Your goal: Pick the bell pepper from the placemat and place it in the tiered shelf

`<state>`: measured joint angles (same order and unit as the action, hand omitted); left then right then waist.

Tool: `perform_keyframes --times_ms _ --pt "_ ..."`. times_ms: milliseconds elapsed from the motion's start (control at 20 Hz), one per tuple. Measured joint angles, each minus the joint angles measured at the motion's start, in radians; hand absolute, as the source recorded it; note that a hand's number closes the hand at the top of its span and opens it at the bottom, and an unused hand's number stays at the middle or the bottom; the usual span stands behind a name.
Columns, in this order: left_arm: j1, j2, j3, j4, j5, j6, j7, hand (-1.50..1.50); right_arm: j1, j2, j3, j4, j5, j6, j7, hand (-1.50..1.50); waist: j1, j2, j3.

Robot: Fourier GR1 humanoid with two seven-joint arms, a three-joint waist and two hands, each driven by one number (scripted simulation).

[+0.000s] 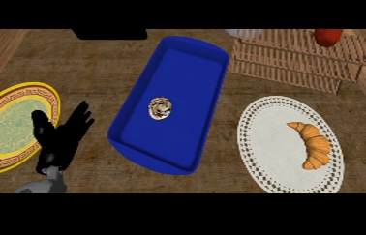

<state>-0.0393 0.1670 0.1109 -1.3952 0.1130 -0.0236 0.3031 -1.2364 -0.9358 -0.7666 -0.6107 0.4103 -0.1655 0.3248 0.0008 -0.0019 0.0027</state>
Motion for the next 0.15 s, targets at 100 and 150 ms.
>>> perform_keyframes --times_ms 100,150 --pt "-0.011 -0.001 -0.003 0.004 -0.007 0.004 0.006 0.00 0.023 -0.040 -0.020 0.007 -0.037 0.053 -0.008 -1.50 -0.001 0.000 0.000" --pt "-0.007 0.002 0.000 0.005 -0.005 0.000 -0.001 0.00 0.049 -0.060 -0.035 0.009 -0.055 0.077 -0.020 -1.50 -0.002 0.000 0.000"
